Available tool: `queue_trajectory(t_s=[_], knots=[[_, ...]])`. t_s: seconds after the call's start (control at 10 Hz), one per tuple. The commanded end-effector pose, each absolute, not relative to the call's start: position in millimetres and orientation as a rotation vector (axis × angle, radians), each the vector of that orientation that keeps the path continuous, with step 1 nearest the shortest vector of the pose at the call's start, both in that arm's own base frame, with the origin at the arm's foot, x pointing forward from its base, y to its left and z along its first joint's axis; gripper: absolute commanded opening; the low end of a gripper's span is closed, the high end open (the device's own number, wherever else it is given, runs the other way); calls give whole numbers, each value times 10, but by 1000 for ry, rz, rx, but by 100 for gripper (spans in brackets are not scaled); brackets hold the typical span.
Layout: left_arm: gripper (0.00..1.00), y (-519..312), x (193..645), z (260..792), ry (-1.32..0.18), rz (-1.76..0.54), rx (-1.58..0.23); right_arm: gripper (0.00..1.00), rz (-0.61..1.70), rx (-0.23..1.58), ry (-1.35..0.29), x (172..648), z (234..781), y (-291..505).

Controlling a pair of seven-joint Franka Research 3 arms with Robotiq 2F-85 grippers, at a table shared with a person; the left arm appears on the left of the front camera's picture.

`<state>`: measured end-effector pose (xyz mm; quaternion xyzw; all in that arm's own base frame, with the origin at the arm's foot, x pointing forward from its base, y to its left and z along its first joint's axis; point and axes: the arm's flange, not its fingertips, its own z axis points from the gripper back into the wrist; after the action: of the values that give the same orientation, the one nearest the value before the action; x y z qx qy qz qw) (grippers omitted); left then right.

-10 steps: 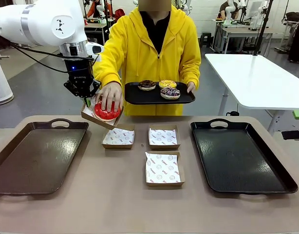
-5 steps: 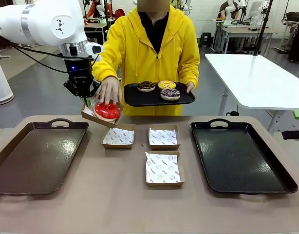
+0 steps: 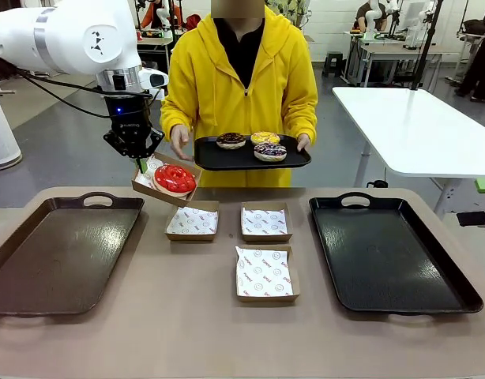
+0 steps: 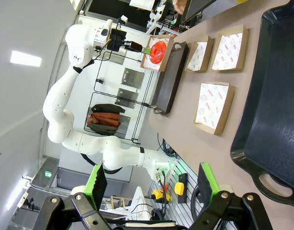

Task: Individually package the donuts and arrange them on the tray.
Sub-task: Place the picked Paper togo box on the Handle tray while simultaneously picking up another Paper togo box from the table with the other hand.

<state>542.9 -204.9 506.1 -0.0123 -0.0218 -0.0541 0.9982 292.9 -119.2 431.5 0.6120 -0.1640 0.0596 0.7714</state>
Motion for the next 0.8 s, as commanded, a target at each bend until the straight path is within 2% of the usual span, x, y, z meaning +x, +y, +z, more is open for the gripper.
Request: queue_trajectory(t_s=[0.0, 0.3, 0.7], knots=[[0, -2043, 5393, 5079, -51, -90, -32, 100, 139, 1342, -369, 2943, 4313, -1182], [1, -1819, 5341, 5092, -20, -140, -20, 100, 143, 1195, -239, 3185, 4397, -920], [1, -1154, 4765, 5256, 20, -165, -59, 100, 223, 934, -52, 3713, 4682, 51]])
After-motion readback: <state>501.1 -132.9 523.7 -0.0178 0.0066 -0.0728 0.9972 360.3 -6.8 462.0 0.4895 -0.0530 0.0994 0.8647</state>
